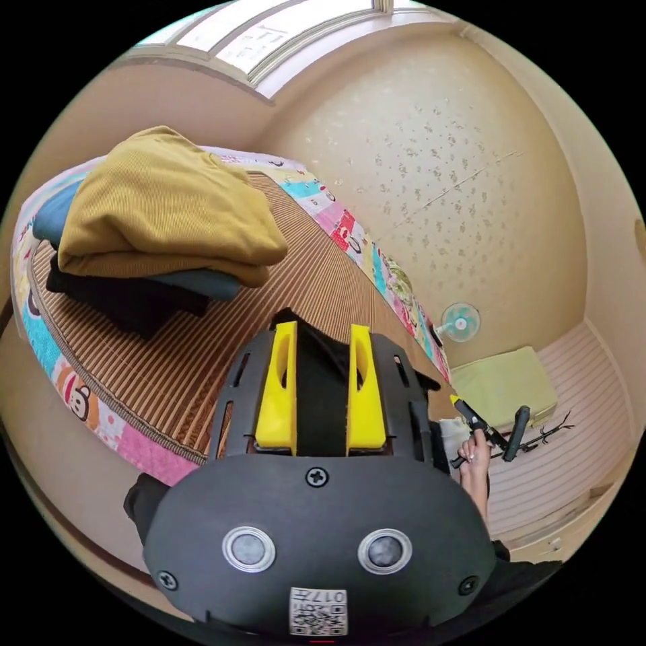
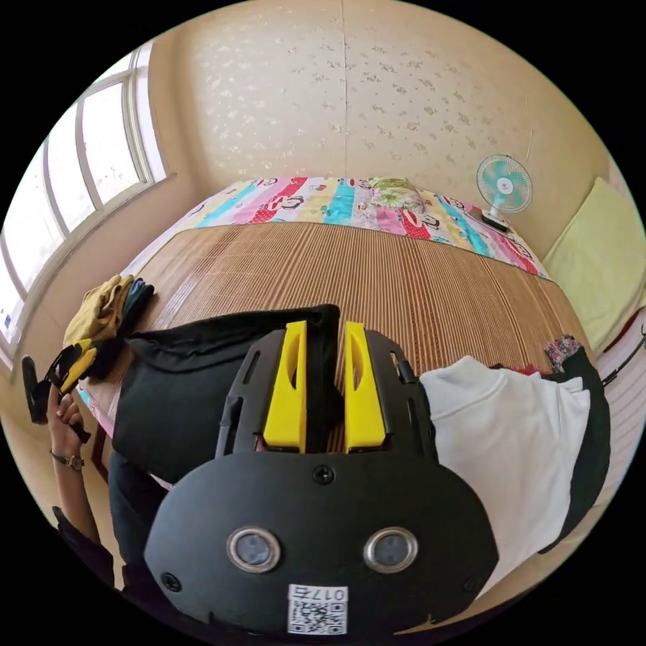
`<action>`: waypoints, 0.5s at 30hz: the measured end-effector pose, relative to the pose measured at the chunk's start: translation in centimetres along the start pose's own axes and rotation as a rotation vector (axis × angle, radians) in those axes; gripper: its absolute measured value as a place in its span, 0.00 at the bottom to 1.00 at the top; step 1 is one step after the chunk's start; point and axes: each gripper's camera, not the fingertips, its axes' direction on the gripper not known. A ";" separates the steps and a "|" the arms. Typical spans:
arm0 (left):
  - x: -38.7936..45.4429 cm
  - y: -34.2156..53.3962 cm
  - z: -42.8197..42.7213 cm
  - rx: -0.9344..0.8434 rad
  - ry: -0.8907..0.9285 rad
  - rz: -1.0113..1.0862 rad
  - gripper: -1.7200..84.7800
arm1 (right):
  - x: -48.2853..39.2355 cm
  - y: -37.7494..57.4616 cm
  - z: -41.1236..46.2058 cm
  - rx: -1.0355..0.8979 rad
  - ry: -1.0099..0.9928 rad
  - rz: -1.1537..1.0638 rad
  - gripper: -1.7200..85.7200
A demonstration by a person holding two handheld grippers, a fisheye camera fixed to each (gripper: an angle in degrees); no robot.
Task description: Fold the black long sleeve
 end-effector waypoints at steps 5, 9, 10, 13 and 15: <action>-0.6 7.4 3.5 -0.278 -0.308 0.080 0.16 | -1.7 6.8 9.3 -0.229 0.049 -0.095 0.09; -3.3 11.0 -0.9 -0.180 -0.160 -0.106 0.18 | -0.4 8.1 8.5 -0.187 0.130 -0.026 0.06; -3.7 12.2 -1.8 -0.172 -0.113 -0.168 0.19 | -0.5 7.9 7.1 -0.157 0.140 0.012 0.05; -4.2 14.6 -1.7 -0.153 0.017 -0.283 0.20 | -1.5 8.8 2.8 0.086 -0.149 -0.009 0.05; -4.1 15.4 -0.6 -0.111 0.037 -0.332 0.17 | -2.3 9.1 2.7 0.143 -0.328 -0.054 0.04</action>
